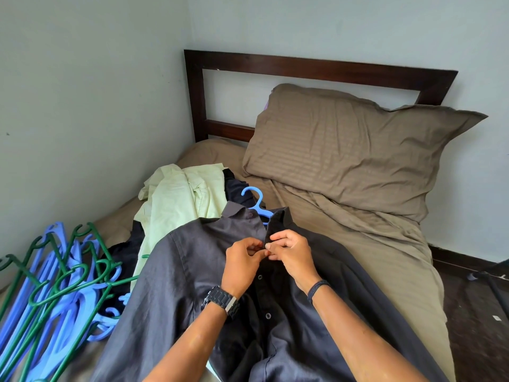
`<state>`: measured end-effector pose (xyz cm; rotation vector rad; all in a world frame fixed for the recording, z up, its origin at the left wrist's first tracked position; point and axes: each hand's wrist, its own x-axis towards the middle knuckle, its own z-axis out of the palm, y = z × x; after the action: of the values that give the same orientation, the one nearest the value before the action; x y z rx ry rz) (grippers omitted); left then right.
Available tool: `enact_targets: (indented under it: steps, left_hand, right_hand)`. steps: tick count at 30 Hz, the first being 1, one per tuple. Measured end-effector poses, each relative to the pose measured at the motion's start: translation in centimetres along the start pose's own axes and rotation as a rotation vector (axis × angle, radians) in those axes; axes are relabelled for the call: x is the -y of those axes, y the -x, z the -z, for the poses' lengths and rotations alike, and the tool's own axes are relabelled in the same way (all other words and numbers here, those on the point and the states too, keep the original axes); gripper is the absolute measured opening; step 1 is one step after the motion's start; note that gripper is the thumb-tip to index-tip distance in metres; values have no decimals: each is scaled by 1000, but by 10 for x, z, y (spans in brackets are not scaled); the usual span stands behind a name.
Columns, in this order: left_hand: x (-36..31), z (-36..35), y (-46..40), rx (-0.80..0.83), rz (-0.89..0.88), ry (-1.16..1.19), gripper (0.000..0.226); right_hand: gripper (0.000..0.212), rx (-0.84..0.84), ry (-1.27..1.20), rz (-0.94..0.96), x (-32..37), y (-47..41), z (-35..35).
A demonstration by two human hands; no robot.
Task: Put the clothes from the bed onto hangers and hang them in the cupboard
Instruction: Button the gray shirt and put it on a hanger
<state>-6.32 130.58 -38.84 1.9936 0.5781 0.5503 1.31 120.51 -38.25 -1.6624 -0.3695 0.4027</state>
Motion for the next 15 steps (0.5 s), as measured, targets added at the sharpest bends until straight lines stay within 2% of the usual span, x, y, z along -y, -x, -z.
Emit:
enact_targets:
  steps: [3,5,6,9,10,12,15]
  left_hand:
    - [3,-2,-2,-1,4,14,2]
    - [4,-1,-3,30,53,53,7]
    - [4,0,-4,61,114,145,10]
    - [-4,6,-5,204,379,661,16]
    - [-5,7,-5,223,432,734,15]
    - [-2,7,-4,227,468,654,11]
    - [12,3,4,221,455,334,11]
  right_hand:
    - [13,30,45,-14,0,-1,5]
    - [12,61,53,-35,1,-3,9]
    - [12,84,27,-43,2,-3,10]
    - [13,165,-186,-81,5,-3,13]
    - [12,197,-235,-106,5,-3,15]
    - [10,265,-208,-160,1,-1,18]
    - [10,359,67,-250,-9,3,19]
